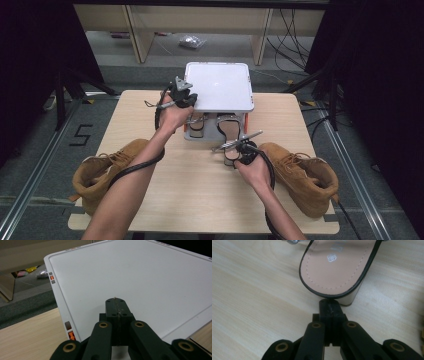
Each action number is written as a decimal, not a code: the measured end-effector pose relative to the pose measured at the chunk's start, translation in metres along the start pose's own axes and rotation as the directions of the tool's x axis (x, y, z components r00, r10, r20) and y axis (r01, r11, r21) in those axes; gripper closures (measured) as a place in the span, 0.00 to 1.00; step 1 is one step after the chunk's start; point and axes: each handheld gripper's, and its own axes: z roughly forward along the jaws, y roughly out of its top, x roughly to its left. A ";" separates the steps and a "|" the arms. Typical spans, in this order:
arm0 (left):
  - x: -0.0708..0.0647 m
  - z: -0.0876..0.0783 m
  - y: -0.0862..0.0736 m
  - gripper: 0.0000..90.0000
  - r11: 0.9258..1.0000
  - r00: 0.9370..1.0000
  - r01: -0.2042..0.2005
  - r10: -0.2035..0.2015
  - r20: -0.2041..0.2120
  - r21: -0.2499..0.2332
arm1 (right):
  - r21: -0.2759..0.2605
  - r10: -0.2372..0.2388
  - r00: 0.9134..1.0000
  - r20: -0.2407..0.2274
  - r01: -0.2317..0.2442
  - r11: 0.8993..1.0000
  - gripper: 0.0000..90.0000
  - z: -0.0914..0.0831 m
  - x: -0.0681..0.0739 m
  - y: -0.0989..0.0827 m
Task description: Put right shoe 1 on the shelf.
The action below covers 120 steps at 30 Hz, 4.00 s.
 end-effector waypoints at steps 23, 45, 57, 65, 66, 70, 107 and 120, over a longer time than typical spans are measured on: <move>0.000 0.000 0.000 0.99 1.000 1.000 -0.005 0.005 0.002 0.001 | -0.089 0.024 1.000 -0.013 -0.025 0.996 1.00 0.013 -0.005 0.023; 0.000 0.000 0.000 0.99 1.000 1.000 -0.006 0.006 0.002 0.000 | -0.108 0.026 0.999 -0.024 -0.029 0.994 1.00 0.019 0.006 0.030; 0.001 0.000 0.000 0.99 1.000 1.000 -0.005 0.005 0.005 0.002 | -0.169 0.004 1.000 -0.029 -0.009 0.986 1.00 0.021 0.007 0.034; 0.001 0.000 0.000 0.99 1.000 1.000 -0.016 0.016 0.005 0.010 | -0.227 0.042 0.999 0.025 -0.035 0.973 1.00 0.006 0.002 0.046; 0.001 0.000 0.001 1.00 1.000 1.000 -0.016 0.016 0.005 0.009 | -0.214 0.037 0.999 0.039 -0.028 0.976 1.00 0.006 0.001 0.047; 0.002 0.000 0.001 1.00 1.000 1.000 -0.016 0.016 0.006 0.010 | -0.222 0.052 0.998 0.023 -0.045 0.974 1.00 0.011 0.002 0.052; 0.001 0.000 0.001 1.00 1.000 1.000 -0.012 0.012 0.004 0.011 | -0.295 0.008 0.994 0.112 0.026 0.955 1.00 0.029 -0.012 0.072; 0.001 0.001 0.002 0.99 1.000 1.000 0.005 -0.005 0.013 0.006 | -0.331 -0.019 0.992 0.127 0.060 0.942 0.89 0.023 -0.006 0.064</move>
